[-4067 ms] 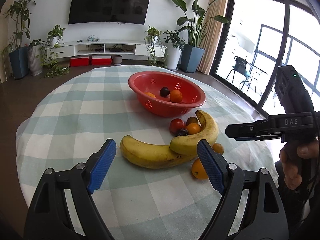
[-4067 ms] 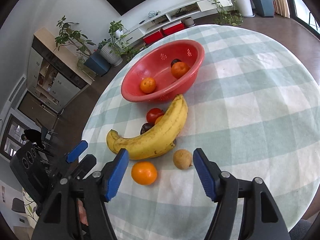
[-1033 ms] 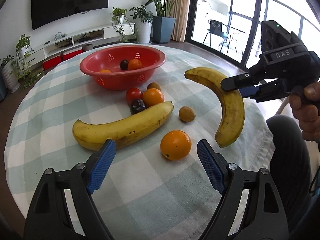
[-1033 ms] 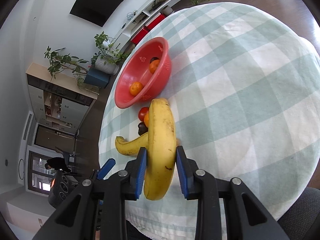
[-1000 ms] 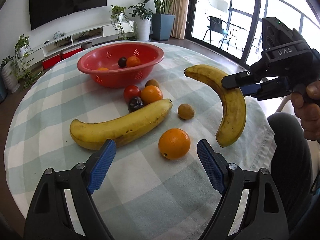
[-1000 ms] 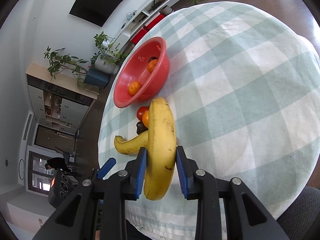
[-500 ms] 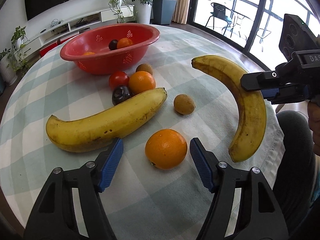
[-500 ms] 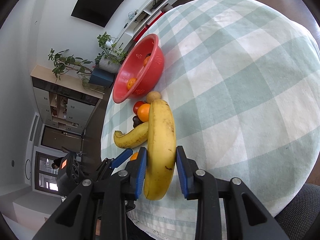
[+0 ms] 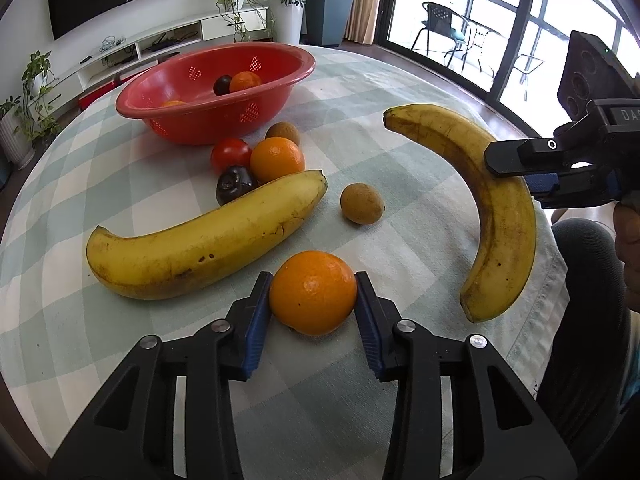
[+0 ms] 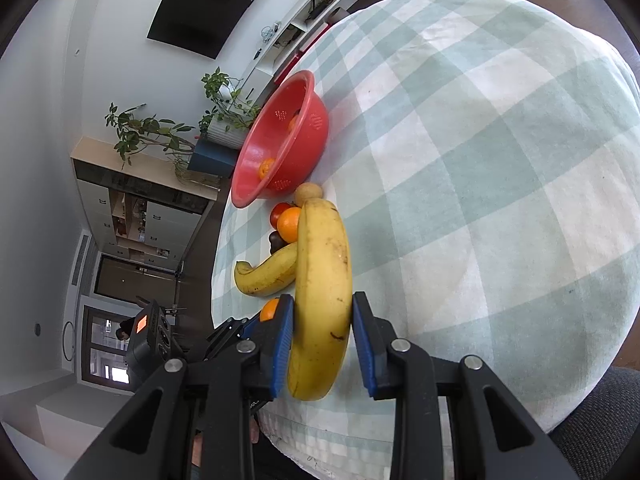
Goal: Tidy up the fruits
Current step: 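Carry the banana and orange into the red bowl and open both tools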
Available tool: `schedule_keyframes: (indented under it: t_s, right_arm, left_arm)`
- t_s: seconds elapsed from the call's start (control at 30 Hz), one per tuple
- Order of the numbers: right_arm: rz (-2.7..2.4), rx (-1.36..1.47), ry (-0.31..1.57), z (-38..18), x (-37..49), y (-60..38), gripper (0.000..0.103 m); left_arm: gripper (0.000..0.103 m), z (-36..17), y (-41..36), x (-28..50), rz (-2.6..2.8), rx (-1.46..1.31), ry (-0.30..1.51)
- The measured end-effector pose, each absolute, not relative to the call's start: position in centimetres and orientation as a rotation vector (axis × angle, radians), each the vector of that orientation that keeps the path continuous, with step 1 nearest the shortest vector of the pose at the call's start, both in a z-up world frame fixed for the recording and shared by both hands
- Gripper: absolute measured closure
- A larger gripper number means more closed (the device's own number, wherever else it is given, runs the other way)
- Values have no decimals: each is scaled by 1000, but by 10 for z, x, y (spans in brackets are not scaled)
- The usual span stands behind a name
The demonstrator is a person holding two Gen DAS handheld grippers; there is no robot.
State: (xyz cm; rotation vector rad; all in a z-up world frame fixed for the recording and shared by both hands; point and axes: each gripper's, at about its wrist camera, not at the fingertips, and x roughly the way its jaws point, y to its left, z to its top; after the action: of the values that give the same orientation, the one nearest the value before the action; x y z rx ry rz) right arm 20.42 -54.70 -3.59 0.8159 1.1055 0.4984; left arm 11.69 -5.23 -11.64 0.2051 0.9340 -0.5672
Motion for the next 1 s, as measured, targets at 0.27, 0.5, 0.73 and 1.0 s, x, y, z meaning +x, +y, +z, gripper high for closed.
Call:
schedule_keyframes:
  t_s: [0.27, 0.5, 0.73, 1.0]
  right_arm:
    - [513, 827, 1085, -31, 205, -551, 71]
    - [522, 823, 1058, -18, 209, -552, 71]
    - [526, 809, 1005, 8, 228, -558, 71]
    - [567, 751, 941, 55, 289, -540, 71]
  left_arm:
    - [66, -85, -38, 115, -575, 155, 886]
    - [66, -39, -20, 130, -575, 125, 823]
    - [66, 7, -8, 171, -544, 135, 766]
    - [66, 32, -8, 245, -504, 127, 773]
